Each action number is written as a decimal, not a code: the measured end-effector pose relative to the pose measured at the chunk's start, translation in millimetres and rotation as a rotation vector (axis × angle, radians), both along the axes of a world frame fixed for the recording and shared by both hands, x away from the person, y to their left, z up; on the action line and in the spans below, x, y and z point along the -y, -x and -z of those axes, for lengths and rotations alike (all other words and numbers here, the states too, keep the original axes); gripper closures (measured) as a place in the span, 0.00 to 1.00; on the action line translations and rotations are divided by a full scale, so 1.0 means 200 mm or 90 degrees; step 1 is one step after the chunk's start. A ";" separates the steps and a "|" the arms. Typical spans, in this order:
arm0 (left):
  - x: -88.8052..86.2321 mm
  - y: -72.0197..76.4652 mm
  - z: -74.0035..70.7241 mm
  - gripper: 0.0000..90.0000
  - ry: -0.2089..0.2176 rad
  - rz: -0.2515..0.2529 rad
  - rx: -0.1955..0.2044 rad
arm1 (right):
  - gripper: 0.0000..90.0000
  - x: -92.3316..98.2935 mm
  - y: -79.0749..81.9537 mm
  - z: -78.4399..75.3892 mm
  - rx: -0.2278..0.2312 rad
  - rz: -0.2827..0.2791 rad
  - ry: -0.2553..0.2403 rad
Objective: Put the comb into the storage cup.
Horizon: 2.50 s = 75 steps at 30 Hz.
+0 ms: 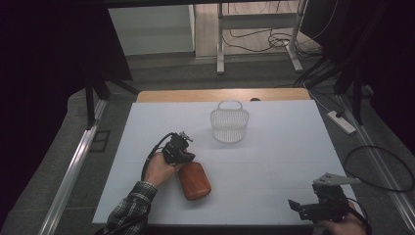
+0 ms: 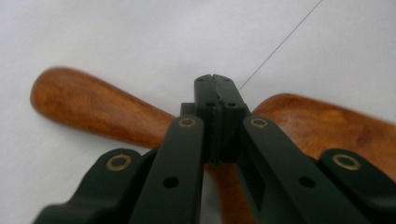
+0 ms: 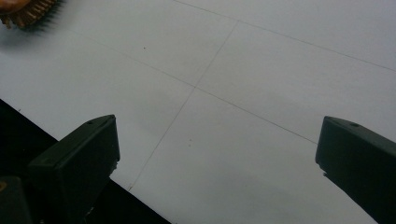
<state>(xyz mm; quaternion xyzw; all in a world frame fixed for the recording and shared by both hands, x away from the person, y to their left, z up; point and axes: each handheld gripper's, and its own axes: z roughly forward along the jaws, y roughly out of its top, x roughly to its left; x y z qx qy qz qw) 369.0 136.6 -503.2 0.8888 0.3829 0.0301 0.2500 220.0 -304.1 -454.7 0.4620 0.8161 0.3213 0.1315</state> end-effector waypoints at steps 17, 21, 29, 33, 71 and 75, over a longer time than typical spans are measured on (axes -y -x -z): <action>-0.14 0.07 0.03 0.99 -0.015 -0.041 -0.009 | 0.00 0.00 0.00 0.00 0.003 -0.002 0.001; -0.17 0.11 0.04 0.99 -0.019 -0.053 -0.016 | 0.00 0.00 0.00 0.00 0.002 -0.003 0.000; -0.21 0.19 0.04 0.99 -0.020 -0.067 -0.026 | 0.00 0.00 0.00 0.00 0.004 -0.004 0.000; -0.22 0.23 0.05 0.99 -0.021 -0.074 -0.029 | 0.00 0.00 0.00 0.00 0.005 -0.005 0.000; -0.17 0.53 0.04 0.99 -0.013 -0.096 -0.070 | 0.01 -0.01 0.00 0.00 0.004 -0.013 0.006; -0.15 0.55 0.05 0.99 -0.013 -0.093 -0.079 | 0.01 -0.01 0.00 0.00 0.004 -0.014 0.007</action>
